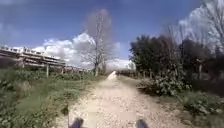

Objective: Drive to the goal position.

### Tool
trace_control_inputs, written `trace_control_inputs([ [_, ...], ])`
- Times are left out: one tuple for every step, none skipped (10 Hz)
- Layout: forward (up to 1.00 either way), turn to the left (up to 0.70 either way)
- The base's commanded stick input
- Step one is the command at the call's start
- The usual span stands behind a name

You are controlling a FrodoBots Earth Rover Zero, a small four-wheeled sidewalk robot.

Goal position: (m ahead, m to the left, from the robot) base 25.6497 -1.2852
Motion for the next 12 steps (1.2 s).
trace_control_inputs([
  [0.70, 0.00],
  [0.70, 0.00],
  [0.70, 0.00],
  [0.70, 0.00],
  [0.70, 0.00],
  [0.70, 0.00],
  [0.70, 0.00],
  [0.70, 0.00],
  [0.70, 0.00],
  [0.70, 0.00],
  [0.70, 0.00],
  [0.70, 0.00],
])
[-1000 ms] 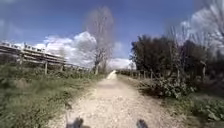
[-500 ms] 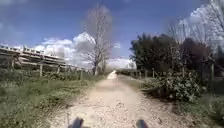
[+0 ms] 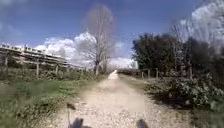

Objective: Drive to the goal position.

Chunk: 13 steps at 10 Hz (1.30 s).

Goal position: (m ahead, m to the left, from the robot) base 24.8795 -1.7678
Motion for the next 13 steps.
trace_control_inputs([
  [0.70, 0.00],
  [0.70, 0.00],
  [0.70, 0.00],
  [0.70, 0.00],
  [0.70, 0.00],
  [0.70, 0.00],
  [0.70, 0.00],
  [0.70, 0.00],
  [0.70, 0.00],
  [0.70, 0.00],
  [0.70, 0.00],
  [0.70, 0.00],
  [0.70, 0.00],
])
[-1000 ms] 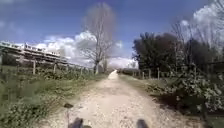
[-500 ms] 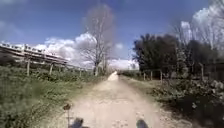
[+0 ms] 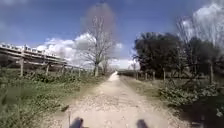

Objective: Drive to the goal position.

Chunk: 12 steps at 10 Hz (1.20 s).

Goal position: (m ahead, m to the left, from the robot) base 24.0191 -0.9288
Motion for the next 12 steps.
trace_control_inputs([
  [0.70, 0.00],
  [0.70, 0.00],
  [0.70, 0.00],
  [0.70, 0.00],
  [0.70, 0.00],
  [0.70, 0.00],
  [0.70, 0.00],
  [0.70, 0.00],
  [0.70, 0.00],
  [0.70, 0.00],
  [0.70, 0.00],
  [0.70, 0.00],
])
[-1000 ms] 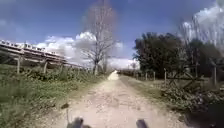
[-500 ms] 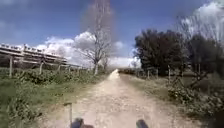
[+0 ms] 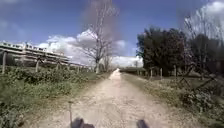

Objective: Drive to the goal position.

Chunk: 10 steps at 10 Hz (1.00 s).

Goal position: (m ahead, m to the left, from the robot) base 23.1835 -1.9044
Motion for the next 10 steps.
trace_control_inputs([
  [0.70, 0.00],
  [0.70, 0.00],
  [0.70, 0.00],
  [0.70, 0.00],
  [0.70, 0.00],
  [0.70, 0.00],
  [0.70, 0.00],
  [0.70, 0.00],
  [0.70, 0.00],
  [0.70, 0.00],
])
